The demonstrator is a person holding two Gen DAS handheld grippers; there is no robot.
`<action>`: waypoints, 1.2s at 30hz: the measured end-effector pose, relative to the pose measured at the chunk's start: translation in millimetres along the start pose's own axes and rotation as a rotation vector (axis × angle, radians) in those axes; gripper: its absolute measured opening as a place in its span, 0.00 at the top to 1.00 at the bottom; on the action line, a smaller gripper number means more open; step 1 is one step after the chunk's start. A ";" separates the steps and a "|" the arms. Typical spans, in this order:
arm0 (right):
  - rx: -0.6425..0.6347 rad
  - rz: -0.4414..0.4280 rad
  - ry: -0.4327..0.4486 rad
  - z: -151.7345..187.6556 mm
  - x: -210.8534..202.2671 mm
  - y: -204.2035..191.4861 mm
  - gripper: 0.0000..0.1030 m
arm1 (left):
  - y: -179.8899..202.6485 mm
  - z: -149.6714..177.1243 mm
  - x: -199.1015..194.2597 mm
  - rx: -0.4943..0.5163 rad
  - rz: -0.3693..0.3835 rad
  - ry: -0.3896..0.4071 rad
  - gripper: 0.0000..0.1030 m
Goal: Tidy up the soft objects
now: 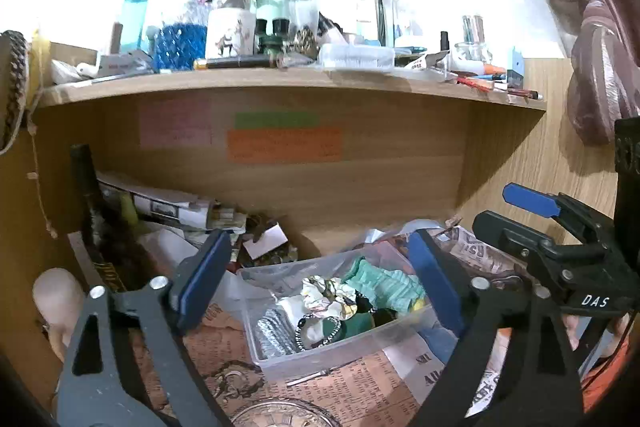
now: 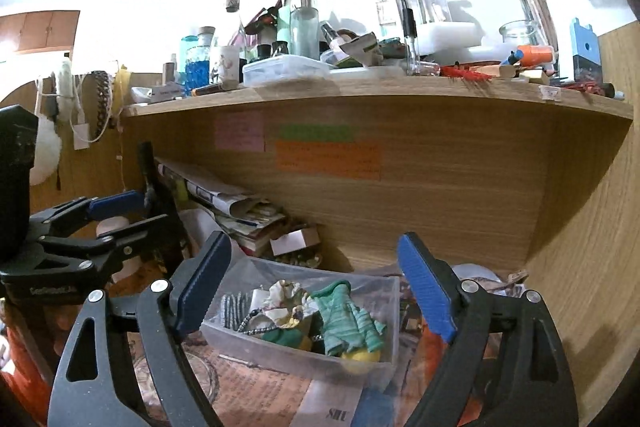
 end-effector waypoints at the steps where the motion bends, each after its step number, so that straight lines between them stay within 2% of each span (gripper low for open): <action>1: 0.001 0.004 0.004 0.3 -0.8 -0.6 0.12 | -0.6 0.1 -3.2 0.000 -0.004 0.006 0.07; 5: 0.002 0.015 0.025 0.3 -8.2 -2.7 0.02 | -1.3 -0.1 -10.5 0.004 -0.013 0.019 0.04; 36: -0.014 0.017 0.038 2.5 -20.8 -16.3 0.00 | -0.9 4.4 -20.6 -0.015 -0.004 0.021 0.00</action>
Point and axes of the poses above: each gripper's, at about its wrist camera, not at the fingertips, and x roughly the way its jaws point, y to its right, z to its underside, the point moved 7 cm from there along x, roughly the way its jaws point, and after that the axes turned 13 degrees about -z, right-handed, at the moved point
